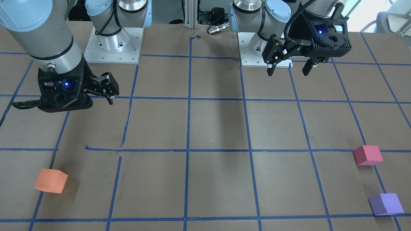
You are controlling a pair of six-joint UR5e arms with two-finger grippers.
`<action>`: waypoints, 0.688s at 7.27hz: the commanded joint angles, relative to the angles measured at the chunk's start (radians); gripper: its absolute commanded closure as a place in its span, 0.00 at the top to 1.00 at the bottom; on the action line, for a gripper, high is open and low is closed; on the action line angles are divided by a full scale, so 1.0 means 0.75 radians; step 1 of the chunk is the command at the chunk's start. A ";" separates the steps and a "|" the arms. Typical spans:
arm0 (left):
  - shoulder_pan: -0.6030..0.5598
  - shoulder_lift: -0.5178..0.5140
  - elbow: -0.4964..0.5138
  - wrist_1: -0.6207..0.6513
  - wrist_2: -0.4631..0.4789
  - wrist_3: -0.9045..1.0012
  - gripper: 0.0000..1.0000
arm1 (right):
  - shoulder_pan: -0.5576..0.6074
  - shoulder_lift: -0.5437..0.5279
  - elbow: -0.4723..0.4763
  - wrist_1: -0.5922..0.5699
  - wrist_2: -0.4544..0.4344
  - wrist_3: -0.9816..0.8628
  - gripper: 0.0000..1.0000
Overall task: Arrange blocks in a line
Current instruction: 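Move the right gripper toward the orange cube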
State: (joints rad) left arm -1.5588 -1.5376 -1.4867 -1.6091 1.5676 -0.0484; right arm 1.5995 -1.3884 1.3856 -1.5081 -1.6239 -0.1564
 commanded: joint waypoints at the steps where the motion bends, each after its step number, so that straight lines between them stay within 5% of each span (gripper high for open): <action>1: 0.004 0.001 0.000 0.000 -0.002 -0.001 1.00 | 0.001 0.002 0.001 -0.010 0.068 0.010 1.00; 5: 0.002 0.001 -0.002 0.000 0.000 0.001 1.00 | -0.018 0.045 0.010 -0.187 0.042 0.014 1.00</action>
State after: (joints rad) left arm -1.5568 -1.5373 -1.4878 -1.6091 1.5676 -0.0477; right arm 1.5944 -1.3731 1.3893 -1.5763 -1.5836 -0.1475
